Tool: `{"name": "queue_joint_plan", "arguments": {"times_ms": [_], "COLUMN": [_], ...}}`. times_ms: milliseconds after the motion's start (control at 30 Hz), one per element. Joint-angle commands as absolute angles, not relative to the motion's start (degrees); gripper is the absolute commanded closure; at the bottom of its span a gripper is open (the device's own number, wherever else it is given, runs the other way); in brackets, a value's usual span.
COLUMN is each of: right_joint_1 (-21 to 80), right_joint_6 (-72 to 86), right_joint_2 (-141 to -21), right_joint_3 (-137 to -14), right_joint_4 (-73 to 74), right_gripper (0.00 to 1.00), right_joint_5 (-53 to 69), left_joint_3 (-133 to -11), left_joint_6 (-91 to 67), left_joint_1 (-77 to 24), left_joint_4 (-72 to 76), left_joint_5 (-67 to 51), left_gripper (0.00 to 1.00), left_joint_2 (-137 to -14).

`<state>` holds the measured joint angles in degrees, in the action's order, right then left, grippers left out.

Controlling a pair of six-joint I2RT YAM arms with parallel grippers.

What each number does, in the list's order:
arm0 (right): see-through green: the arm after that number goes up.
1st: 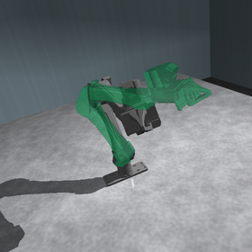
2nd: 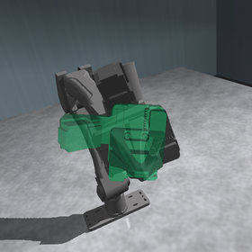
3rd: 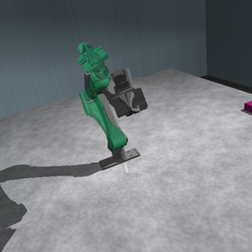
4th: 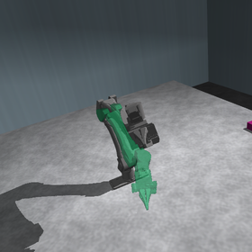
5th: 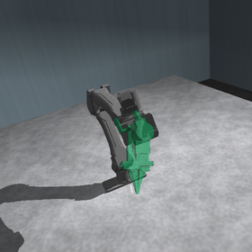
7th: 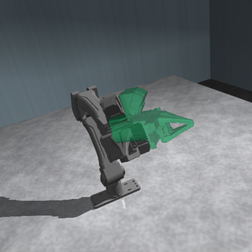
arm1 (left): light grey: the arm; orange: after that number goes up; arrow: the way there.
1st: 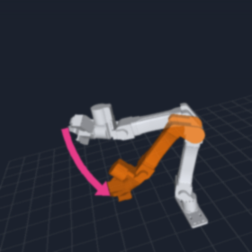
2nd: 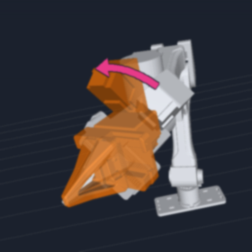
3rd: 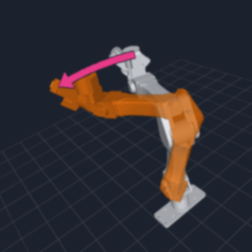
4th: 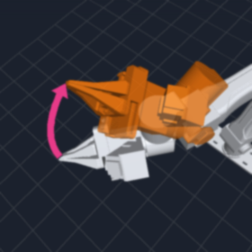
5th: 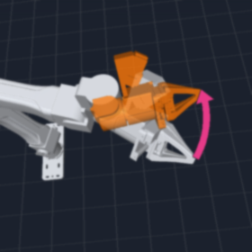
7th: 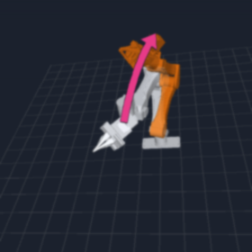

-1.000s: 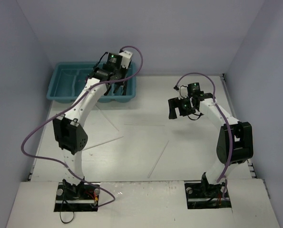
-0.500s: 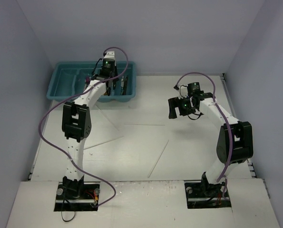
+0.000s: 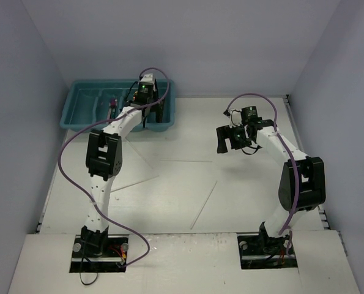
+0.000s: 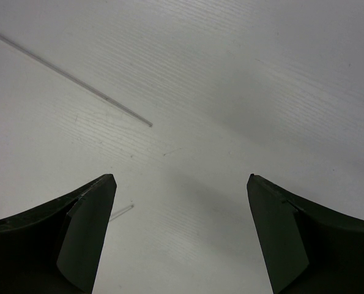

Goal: Sort the eating utensils into containers

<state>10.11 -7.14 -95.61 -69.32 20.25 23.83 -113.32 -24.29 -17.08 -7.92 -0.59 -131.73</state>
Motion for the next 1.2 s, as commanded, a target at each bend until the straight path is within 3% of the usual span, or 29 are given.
{"name": "queue_joint_plan", "arguments": {"times_ms": [0, 200, 333, 533, 733, 833, 1000, 1167], "right_joint_1": [9.8, 9.76, 9.78, 9.78, 9.72, 9.75, 9.24, 6.83], "right_joint_6": [-6.86, -6.64, -6.33, -6.28, -7.07, -7.56, -7.95, -8.26], "right_joint_2": [-95.23, -95.54, -95.48, -94.71, -94.24, -94.22, -94.39, -93.86], "right_joint_3": [-70.93, -71.72, -72.1, -72.54, -70.82, -70.31, -69.96, -69.96], "right_joint_4": [19.77, 19.95, 20.1, 20.21, 20.13, 20.13, 20.13, 20.13], "right_gripper": [0.13, 0.13, 0.13, 0.13, 0.14, 0.14, 0.14, 0.14], "right_joint_5": [23.86, 24.1, 24.46, 24.59, 24.43, 24.43, 24.1, 23.99], "left_joint_3": [-115.89, -116.03, -116.48, -111.78, -106.5, -103.88, -97.05, -98.4], "left_joint_6": [-26.59, -25.89, -24.29, -11.67, 20.36, 30.73, 40.22, 48.83], "left_joint_1": [-16.96, -16.98, -17.46, -18.02, -18.72, -20.21, -24.63, -29.92], "left_joint_4": [-4.7, -5.77, -7.52, -7.34, -26.38, -38.68, -44.72, -52.73], "left_joint_5": [-3.03, -6.36, -7.79, -13.04, -36.5, -36.02, -31.9, -29.76], "left_gripper": [0.87, 0.63, 0.54, 0.54, 0.54, 0.54, 0.56, 0.57], "left_joint_2": [-129.51, -128.57, -125.78, -114.92, -104.88, -103.01, -102.32, -106.73]}}
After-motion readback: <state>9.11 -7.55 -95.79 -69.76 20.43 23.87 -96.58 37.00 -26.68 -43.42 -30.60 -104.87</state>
